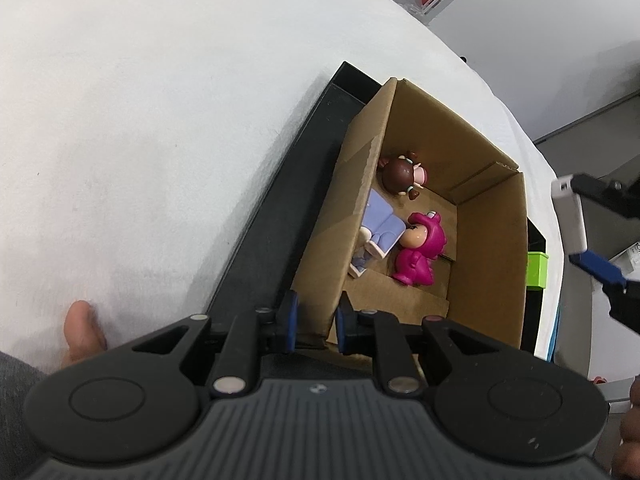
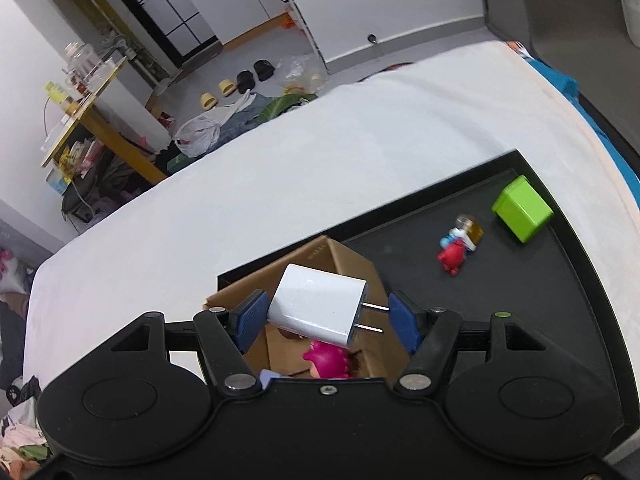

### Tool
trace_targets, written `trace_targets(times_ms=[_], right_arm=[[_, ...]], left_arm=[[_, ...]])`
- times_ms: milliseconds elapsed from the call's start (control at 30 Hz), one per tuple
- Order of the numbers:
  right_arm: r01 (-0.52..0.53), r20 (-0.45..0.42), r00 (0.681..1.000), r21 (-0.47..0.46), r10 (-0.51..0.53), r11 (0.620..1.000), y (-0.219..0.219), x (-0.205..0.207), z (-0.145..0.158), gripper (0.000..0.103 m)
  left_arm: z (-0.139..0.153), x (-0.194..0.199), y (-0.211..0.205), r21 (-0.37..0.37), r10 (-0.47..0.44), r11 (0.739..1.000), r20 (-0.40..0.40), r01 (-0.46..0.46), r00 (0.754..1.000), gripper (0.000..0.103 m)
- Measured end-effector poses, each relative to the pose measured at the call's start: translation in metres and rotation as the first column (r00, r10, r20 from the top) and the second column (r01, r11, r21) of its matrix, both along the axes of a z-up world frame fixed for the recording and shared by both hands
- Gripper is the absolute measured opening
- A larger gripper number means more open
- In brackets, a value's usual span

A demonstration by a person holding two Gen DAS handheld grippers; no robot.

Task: Organize rigid objects
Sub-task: 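Carry the white charger over the box and release it, then move the right gripper to the red figure holding a beer mug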

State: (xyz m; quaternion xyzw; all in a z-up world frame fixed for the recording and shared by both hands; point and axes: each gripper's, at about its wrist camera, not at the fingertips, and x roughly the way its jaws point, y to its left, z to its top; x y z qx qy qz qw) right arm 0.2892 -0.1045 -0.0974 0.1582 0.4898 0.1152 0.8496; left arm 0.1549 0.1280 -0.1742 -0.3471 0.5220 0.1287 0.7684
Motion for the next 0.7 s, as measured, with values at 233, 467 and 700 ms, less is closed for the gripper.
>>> trace_targets(times_ms=[233,467,700], right_arm=[[-0.007,0.041,0.999,0.005,0.007,1.000,0.014,0.007,0.006,0.067],[0.036,0.068,0.997,0.064,-0.040,0.997,-0.001,0.003,0.011,0.080],[0.087,0.038,0.995,0.062,-0.089,0.994,-0.026,-0.001,0.004,0.083]], left_arm=[[-0.001,0.002,-0.001,-0.004,-0.013,1.000,-0.004,0.013,1.000,0.018],[0.002,0.004,-0.004,0.017,-0.012,1.000,-0.002,0.012,1.000,0.019],[0.004,0.004,-0.007,0.024,0.000,1.000,-0.010,0.000,1.000,0.019]])
